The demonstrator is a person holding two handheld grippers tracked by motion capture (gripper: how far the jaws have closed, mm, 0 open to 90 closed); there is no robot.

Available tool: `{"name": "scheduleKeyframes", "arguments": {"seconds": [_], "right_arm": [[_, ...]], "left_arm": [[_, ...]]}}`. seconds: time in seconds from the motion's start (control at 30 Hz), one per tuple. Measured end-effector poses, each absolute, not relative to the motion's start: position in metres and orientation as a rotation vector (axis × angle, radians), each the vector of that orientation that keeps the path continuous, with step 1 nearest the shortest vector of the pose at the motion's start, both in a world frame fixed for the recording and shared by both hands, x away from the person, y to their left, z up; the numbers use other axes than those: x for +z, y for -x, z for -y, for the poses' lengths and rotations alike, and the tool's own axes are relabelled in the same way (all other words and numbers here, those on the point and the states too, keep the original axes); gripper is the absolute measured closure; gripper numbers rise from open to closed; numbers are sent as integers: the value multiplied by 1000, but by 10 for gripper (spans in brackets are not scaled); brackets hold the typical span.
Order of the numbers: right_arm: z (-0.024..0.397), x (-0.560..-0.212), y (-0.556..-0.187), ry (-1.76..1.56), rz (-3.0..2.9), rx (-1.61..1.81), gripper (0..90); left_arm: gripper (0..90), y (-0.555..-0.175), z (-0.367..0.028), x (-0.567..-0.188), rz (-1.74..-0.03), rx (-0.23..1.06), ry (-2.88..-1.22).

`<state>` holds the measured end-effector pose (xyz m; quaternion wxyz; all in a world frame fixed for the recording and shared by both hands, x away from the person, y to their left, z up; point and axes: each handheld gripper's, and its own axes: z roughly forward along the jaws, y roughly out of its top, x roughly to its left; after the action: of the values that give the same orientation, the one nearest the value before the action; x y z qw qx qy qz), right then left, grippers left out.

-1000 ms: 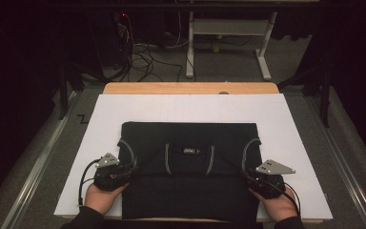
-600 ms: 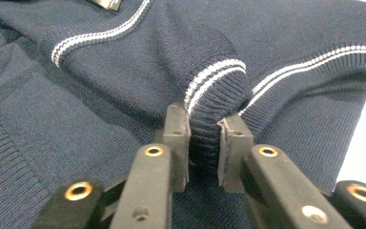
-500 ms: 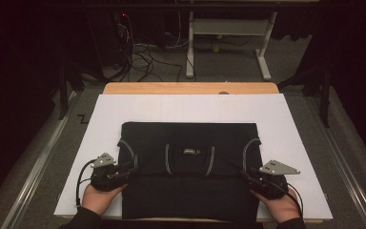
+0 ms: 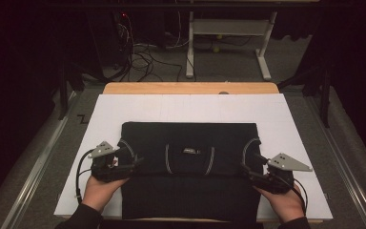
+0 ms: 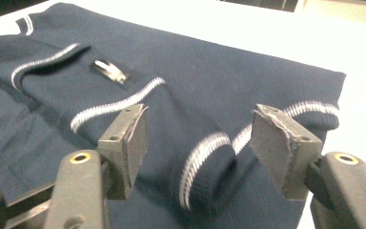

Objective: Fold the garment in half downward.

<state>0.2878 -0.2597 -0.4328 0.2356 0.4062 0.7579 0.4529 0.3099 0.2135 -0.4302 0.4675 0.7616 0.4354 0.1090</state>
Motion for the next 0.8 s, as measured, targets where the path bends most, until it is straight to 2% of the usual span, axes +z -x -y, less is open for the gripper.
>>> {"name": "scheduleKeyframes", "arguments": {"seconds": [0.17,0.27,0.37,0.43,0.5,0.53,0.57,0.63,0.77,0.8], "right_arm": [[237,-421,-315,-1090,-2129,1204,347],[220,-420,-335,-1103,-2181,1190,376],[198,-428,-352,-1121,-2256,1136,409],[188,-433,-359,-1141,-2290,1100,432],[180,-440,-366,-1156,-2318,1050,457],[177,-446,-370,-1181,-2339,1012,474],[175,-450,-372,-1188,-2355,989,476],[173,-460,-376,-1217,-2398,930,495],[172,-463,-373,-1151,-2439,1000,780],[170,-462,-371,-1129,-2439,993,797]], "left_arm": [[134,-343,-187,-418,-1055,242,-1927],[207,-364,-169,-420,-1054,218,-1990],[264,-380,-149,-431,-1072,193,-2113],[264,-387,-140,-442,-1102,201,-2199],[265,-393,-135,-457,-1161,152,-2261],[265,-394,-135,-461,-1169,133,-2272],[266,-390,-135,-463,-1145,165,-2254],[343,-386,-134,-464,-1116,154,-2242],[614,-379,-134,-463,-1050,177,-2246],[670,-377,-135,-461,-1050,188,-2234]]}}
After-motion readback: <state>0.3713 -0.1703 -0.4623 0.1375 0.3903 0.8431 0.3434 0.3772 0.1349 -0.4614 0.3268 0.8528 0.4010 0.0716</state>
